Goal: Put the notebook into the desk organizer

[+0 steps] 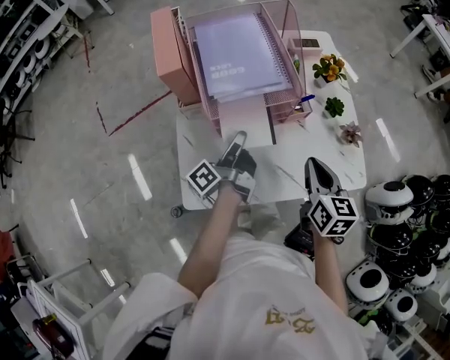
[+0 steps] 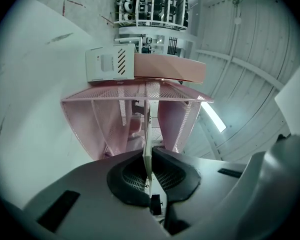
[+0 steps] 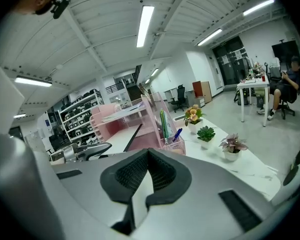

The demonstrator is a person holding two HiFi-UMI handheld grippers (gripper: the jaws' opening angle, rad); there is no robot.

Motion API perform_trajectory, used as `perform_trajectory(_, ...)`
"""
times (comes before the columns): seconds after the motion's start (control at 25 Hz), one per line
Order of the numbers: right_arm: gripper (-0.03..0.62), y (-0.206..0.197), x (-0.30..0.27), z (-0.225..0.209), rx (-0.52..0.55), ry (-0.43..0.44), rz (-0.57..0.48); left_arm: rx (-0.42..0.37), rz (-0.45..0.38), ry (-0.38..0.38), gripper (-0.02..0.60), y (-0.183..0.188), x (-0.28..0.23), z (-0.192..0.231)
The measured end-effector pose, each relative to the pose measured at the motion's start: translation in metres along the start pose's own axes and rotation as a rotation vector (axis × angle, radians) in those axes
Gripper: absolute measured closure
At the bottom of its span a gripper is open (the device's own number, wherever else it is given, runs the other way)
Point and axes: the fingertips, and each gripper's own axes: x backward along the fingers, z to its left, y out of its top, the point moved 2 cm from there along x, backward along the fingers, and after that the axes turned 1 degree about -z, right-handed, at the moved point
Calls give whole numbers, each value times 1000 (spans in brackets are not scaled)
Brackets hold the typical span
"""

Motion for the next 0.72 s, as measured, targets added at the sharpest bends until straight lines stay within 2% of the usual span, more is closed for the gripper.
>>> perform_trajectory(0.4,582,15,-29,-11,12,19,22,-6,-46,20,554,9,-24,4)
perform_trajectory(0.56,582,15,-40,-12,12,29,33,-32,-52,55,534,12,-24,13)
perform_trajectory(0.64,582,15,-44,-13,10,32,38,-19,-57,76,493,14,-25,18)
perform_trajectory(0.72,582,15,-49,-12,9,37,42,-9,-66,70,477,18,-30,16)
